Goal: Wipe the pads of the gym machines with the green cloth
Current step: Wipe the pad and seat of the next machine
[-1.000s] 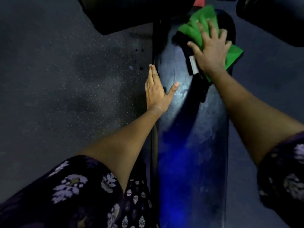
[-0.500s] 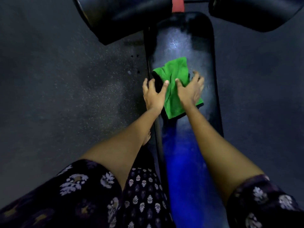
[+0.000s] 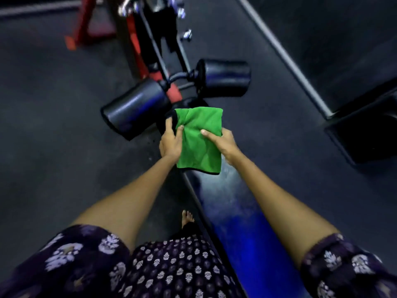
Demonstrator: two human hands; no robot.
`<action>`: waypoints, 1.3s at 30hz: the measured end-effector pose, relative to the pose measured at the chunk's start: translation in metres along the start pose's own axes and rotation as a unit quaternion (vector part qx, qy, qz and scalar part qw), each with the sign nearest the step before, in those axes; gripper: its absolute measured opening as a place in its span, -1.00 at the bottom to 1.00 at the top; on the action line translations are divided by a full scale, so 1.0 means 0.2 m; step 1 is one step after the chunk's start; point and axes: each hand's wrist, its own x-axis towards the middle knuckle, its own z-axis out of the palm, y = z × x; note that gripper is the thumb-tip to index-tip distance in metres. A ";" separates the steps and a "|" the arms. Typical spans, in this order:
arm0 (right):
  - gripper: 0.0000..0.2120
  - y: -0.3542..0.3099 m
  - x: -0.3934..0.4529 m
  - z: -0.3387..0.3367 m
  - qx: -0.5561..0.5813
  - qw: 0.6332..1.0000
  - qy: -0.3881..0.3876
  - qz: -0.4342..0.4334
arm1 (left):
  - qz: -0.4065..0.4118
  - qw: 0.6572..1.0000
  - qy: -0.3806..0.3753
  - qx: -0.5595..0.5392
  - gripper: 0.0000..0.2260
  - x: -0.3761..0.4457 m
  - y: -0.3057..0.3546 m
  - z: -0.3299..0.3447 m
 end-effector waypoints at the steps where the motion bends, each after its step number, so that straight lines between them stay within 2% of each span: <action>1: -0.81 -0.13 -0.07 -0.03 0.011 0.999 0.019 -0.025 | 0.034 0.999 -0.006 -0.021 -0.58 -0.01 0.13 -0.06; 5: -0.80 -0.50 -0.31 -0.09 0.060 0.990 0.099 -0.086 | 0.126 0.988 -0.016 -0.082 -0.55 -0.09 0.54 -0.24; 8: -0.63 -0.70 -0.55 -0.13 0.104 0.973 0.169 -0.116 | 0.202 0.971 -0.032 -0.127 -0.61 -0.24 0.77 -0.39; 13: -0.87 -0.78 -0.95 -0.21 0.140 0.943 0.246 -0.177 | 0.286 0.930 -0.084 -0.214 -0.75 -0.48 0.98 -0.55; 16: -0.93 -0.76 -1.24 -0.29 0.132 0.920 0.306 -0.205 | 0.319 0.914 -0.128 -0.217 -0.77 -0.69 1.09 -0.54; 20: -0.92 -0.65 -1.65 -0.48 0.126 0.885 0.395 -0.213 | 0.347 0.875 -0.255 -0.222 -0.77 -1.07 1.21 -0.40; 24: -0.93 -0.49 -2.08 -0.69 0.140 0.836 0.487 -0.210 | 0.369 0.815 -0.383 -0.229 -0.78 -1.50 1.29 -0.22; 27: -0.84 -0.34 -2.45 -0.82 0.156 0.777 0.577 -0.197 | 0.399 0.785 -0.424 -0.211 -0.90 -1.87 1.31 -0.09; 29: -0.79 -0.21 -2.68 -0.91 0.150 0.739 0.630 -0.188 | 0.400 0.769 -0.446 -0.222 -0.91 -2.14 1.31 -0.03; 33: -0.56 0.08 -3.12 -1.03 0.168 0.668 0.703 -0.179 | 0.406 0.743 -0.485 -0.217 -0.89 -2.72 1.25 0.03; 37: -0.65 0.36 -3.60 -1.07 0.197 0.597 0.758 -0.172 | 0.399 0.701 -0.553 -0.208 -0.85 -3.29 1.12 0.10; 39: -0.66 0.52 -3.85 -1.09 0.210 0.586 0.765 -0.165 | 0.395 0.675 -0.589 -0.203 -0.82 -3.59 1.01 0.13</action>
